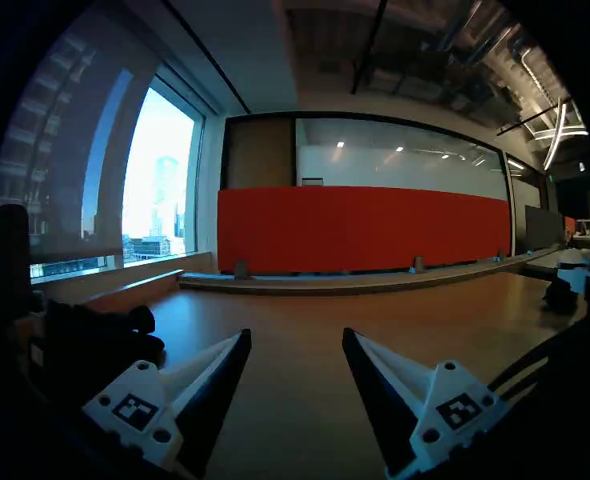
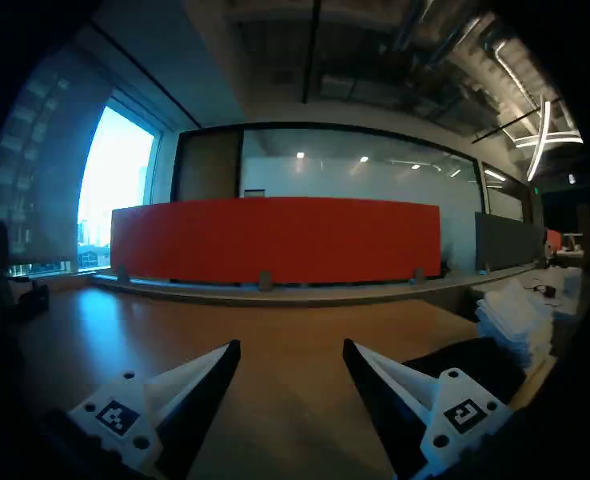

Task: Fold towel

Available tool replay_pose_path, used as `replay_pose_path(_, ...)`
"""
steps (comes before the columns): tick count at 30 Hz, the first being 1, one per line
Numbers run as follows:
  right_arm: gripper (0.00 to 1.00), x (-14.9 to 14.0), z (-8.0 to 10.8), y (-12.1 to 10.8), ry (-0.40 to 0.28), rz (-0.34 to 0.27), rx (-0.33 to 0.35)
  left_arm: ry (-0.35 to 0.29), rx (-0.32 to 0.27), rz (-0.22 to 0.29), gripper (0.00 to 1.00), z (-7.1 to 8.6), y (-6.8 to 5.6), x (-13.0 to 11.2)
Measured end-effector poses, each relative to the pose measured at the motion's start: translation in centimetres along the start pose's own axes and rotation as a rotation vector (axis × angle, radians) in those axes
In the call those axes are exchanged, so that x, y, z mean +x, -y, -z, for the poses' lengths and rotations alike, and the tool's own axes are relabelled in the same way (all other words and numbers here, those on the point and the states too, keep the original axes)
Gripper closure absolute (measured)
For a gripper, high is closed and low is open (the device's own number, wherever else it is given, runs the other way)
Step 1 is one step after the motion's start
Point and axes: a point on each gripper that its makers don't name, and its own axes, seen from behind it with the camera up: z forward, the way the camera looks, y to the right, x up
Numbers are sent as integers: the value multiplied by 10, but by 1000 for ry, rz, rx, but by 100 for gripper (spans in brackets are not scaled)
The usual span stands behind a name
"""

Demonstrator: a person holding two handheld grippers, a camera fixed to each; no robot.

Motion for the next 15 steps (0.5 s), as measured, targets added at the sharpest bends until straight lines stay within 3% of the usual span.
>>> replay_pose_path(15,1,-1,1,0,0,0,0,1,0,0,16,1,1,2)
